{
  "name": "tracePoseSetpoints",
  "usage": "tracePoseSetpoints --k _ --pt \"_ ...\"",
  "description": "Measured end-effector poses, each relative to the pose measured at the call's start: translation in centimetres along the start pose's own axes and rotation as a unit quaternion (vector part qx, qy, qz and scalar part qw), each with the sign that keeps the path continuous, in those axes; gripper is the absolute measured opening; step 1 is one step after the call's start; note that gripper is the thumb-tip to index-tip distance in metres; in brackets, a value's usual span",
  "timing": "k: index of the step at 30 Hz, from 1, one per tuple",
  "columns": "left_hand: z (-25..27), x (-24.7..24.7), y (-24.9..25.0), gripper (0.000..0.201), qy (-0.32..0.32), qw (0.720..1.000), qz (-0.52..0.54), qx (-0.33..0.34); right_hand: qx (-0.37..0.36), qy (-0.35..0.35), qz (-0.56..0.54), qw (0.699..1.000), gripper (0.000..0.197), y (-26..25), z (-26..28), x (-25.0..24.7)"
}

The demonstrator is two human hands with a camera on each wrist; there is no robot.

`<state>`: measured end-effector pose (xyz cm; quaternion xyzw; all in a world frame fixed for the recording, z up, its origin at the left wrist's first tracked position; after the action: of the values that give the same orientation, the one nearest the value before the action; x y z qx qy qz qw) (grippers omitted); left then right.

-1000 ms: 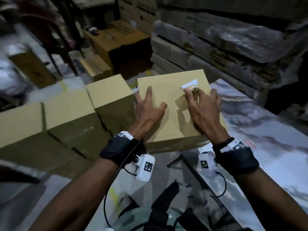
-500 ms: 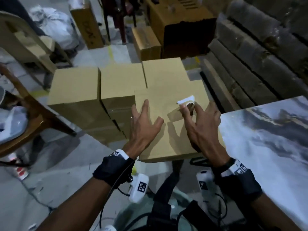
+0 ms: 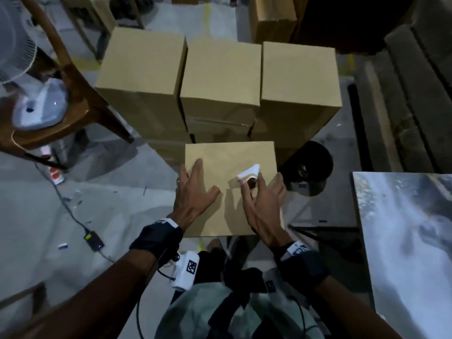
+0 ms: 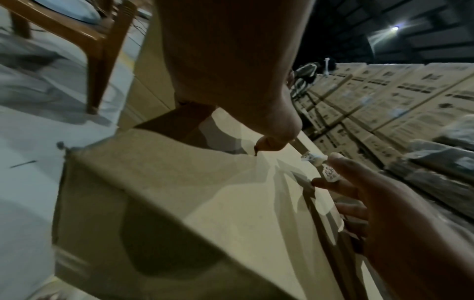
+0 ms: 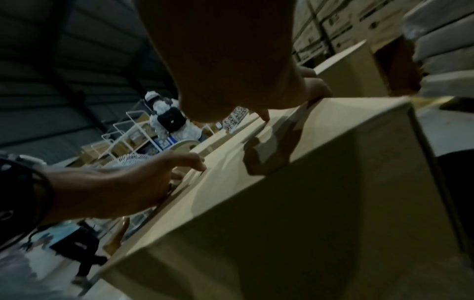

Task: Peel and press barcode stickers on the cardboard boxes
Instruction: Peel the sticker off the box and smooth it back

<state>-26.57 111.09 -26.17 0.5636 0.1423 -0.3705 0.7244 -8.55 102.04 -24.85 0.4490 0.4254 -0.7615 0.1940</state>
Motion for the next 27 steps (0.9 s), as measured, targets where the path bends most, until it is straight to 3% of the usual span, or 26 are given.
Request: tracePoseSetpoints --k 6,13,16,20,27 --pt "-1.4 -0.9 -7.5 0.101 0.010 0.999 -0.001 -0.051 -0.031 -0.068 -0.007 0.997 0.066 -0.9 0.2 7.6" --pt "-5.7 -0.6 -18.7 0.101 0.003 0.997 0.000 -0.075 -0.035 -0.090 -0.010 0.995 0.078 -2.1 -0.6 18.7" --pt "-7.7 0.6 -24.4 0.104 -0.008 0.996 0.003 -0.084 -0.014 -0.134 -0.048 0.990 0.072 -1.5 -1.2 24.5" --pt "-10.5 2.3 -30.5 0.102 -0.020 0.996 0.004 -0.088 -0.014 -0.138 -0.063 0.988 0.061 -0.8 -2.7 31.0" --pt "-16.1 5.5 -39.4 0.109 -0.064 0.992 0.017 -0.105 -0.007 -0.155 -0.041 0.987 0.067 1.2 -5.9 40.7"
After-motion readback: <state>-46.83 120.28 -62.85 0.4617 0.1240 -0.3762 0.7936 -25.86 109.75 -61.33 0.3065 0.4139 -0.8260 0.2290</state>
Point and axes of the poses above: each hand's wrist, its own z-axis away from the middle knuckle, its own x-axis out of the palm, y = z × x, the point moved 3 cm from there along -z, towards the middle knuckle, and after that the axes turned 8 degrees about z, right-handed, at the moved point
